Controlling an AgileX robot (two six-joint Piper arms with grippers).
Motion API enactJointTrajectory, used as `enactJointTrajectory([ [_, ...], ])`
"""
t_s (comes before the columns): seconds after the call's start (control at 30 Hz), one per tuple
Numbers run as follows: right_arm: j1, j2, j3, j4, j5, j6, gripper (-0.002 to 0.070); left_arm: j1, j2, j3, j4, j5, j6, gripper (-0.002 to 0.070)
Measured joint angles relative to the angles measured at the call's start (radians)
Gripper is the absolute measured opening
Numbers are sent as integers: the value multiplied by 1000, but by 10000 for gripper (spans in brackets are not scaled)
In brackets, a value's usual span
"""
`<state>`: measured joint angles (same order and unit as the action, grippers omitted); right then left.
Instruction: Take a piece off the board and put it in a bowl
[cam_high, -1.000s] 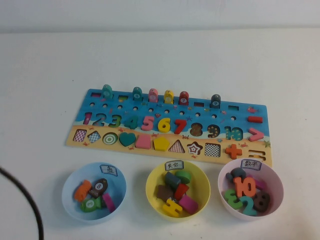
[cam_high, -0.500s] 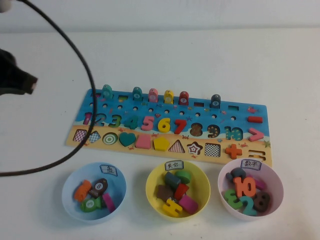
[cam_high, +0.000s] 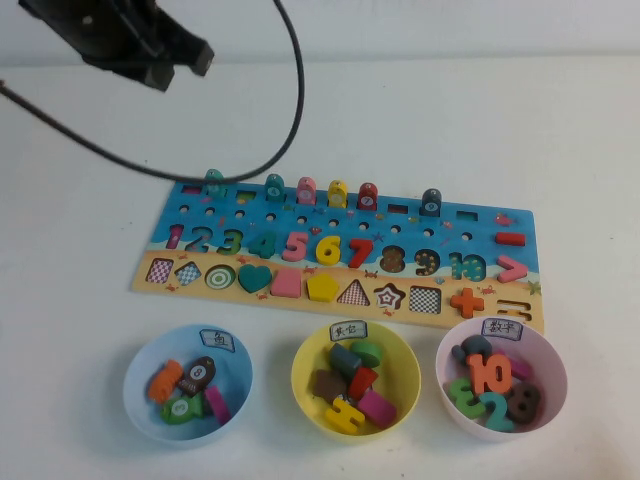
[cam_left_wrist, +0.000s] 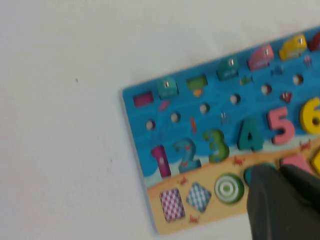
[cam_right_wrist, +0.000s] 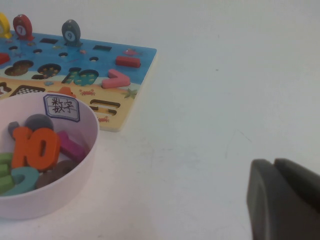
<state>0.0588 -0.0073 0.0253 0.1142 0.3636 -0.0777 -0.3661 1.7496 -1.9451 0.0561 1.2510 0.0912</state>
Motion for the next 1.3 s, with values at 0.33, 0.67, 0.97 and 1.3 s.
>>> enactJointTrajectory([
  [0.33, 0, 0, 0, 0, 0, 0, -17, -1, 250, -218, 75, 0, -11, -4],
  [0.67, 0, 0, 0, 0, 0, 0, -17, 4, 441, -218, 153, -4, -55, 35],
  [0.97, 0, 0, 0, 0, 0, 0, -17, 60, 470, -220, 40, -19, -63, 410],
  [1.3, 0, 0, 0, 0, 0, 0, -17, 70, 534, -222, 23, -151, -65, 465],
])
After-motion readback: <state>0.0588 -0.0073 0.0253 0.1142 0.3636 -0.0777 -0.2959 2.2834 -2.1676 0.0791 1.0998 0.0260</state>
